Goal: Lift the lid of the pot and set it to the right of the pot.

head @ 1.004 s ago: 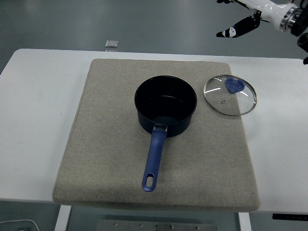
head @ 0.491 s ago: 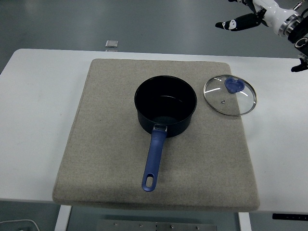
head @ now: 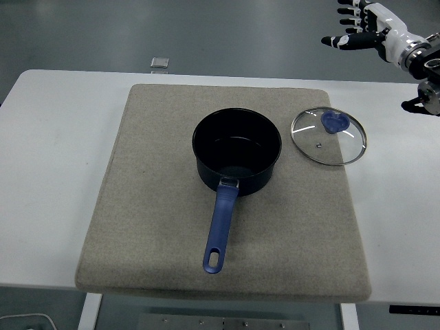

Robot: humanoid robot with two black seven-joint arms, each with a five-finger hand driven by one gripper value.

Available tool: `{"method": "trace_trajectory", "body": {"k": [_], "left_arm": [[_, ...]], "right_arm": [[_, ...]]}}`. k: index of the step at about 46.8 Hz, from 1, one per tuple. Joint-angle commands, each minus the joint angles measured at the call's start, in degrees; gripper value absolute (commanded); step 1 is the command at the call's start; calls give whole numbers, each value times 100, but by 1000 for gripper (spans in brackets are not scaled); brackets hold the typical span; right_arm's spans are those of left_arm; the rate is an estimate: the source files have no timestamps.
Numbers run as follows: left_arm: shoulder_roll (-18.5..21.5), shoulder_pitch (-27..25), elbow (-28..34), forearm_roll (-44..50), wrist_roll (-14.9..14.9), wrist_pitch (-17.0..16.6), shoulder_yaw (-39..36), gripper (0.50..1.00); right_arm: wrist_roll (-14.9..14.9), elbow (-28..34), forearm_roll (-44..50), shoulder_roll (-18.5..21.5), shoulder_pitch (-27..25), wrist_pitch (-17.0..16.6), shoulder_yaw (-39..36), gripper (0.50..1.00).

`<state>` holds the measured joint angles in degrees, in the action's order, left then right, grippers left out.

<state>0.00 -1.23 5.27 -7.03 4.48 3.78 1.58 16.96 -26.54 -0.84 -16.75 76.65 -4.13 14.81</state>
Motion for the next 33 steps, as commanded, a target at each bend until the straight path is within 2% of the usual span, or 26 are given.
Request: {"method": "trace_trajectory", "body": {"k": [1, 5, 11, 18, 33], "left_arm": [[0, 0, 0, 0, 0, 0, 0, 1000], [0, 0, 0, 0, 0, 0, 0, 1000], [0, 0, 0, 0, 0, 0, 0, 1000], [0, 0, 0, 0, 0, 0, 0, 1000], [0, 0, 0, 0, 0, 0, 0, 1000]], "right_arm": [[18, 0, -13, 5, -80, -53, -127, 901], [53, 0, -21, 5, -212, -88, -364, 901], [290, 18, -13, 5, -396, -413, -716, 901], [519, 97, -65, 49, -467, -475, -918, 901], [510, 589, -1031, 172, -669, -422, -1200, 901]]}}
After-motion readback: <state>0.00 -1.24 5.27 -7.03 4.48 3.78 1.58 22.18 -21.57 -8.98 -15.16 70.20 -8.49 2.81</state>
